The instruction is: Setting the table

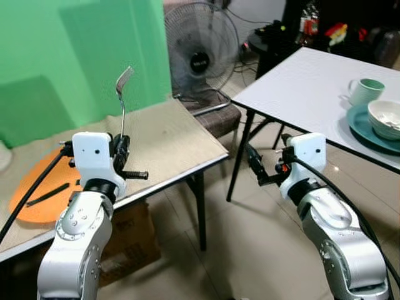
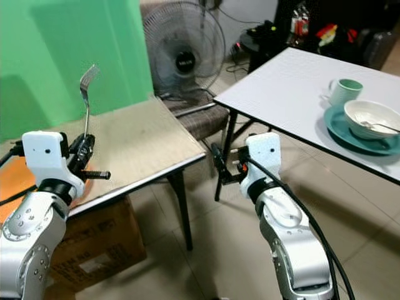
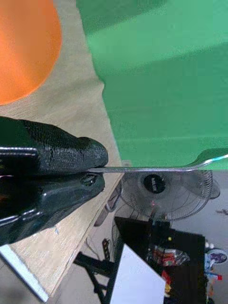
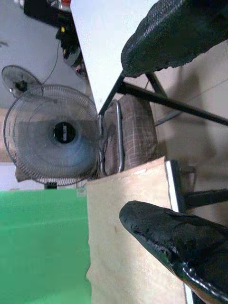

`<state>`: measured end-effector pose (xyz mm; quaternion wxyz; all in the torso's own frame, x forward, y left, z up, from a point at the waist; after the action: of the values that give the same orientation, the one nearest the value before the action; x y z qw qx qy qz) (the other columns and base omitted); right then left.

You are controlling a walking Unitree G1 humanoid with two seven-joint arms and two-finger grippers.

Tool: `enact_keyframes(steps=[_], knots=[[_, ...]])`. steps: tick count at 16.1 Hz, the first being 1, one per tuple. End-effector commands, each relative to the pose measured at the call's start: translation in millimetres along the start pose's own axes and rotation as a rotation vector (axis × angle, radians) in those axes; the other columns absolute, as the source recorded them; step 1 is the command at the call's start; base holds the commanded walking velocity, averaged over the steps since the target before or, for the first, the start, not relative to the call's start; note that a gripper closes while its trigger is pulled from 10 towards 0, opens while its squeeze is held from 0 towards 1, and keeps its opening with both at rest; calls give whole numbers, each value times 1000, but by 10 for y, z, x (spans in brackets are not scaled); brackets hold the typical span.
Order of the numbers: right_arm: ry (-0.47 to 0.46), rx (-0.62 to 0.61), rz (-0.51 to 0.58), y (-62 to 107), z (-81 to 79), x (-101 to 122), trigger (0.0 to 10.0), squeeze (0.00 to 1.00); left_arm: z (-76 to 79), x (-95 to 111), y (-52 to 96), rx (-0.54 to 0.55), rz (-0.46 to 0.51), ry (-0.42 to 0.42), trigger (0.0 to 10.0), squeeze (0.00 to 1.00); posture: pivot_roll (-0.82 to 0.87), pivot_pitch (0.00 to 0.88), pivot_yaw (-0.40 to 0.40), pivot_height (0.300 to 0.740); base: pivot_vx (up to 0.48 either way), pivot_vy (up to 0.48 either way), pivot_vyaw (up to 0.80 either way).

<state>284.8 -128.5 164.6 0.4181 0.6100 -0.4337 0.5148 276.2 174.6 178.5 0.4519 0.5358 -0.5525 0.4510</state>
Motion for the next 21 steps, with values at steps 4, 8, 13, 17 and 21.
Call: enact_keyframes(steps=[4,8,13,17,21], knots=[[-25,0,24,6,-11,80,10000,0,8,103,-41,-1,34,-4,10000,0,-45,0,43,740,0,-355,-439],[-25,-12,34,0,10,107,10000,0,13,117,-59,-4,41,-4,10000,0,-46,0,41,740,0,-360,-800],[-21,-18,38,-2,31,115,10000,0,60,117,-55,-19,41,2,10000,0,-46,0,39,740,0,-361,-764],[-40,-30,36,2,54,111,10000,0,83,120,-59,-28,44,3,10000,0,-48,0,41,740,0,-362,-280],[-43,-43,38,8,87,116,10000,0,108,120,-71,-37,44,0,10000,0,-51,0,49,740,0,-363,-534]])
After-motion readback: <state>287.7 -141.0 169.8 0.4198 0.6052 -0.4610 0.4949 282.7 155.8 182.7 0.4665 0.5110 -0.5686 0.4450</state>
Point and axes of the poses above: a point about 5 cm out from each wrist's last joint towards the gripper, its own y axis pointing back from the gripper into the wrist, its own x axis along the axis of the wrist's last joint, z = x × y, the point moved 3 cm from there along -y, pointing out of the wrist towards the gripper, and after that the axes turned 10 degrees about -y, right-handed, at the moved point
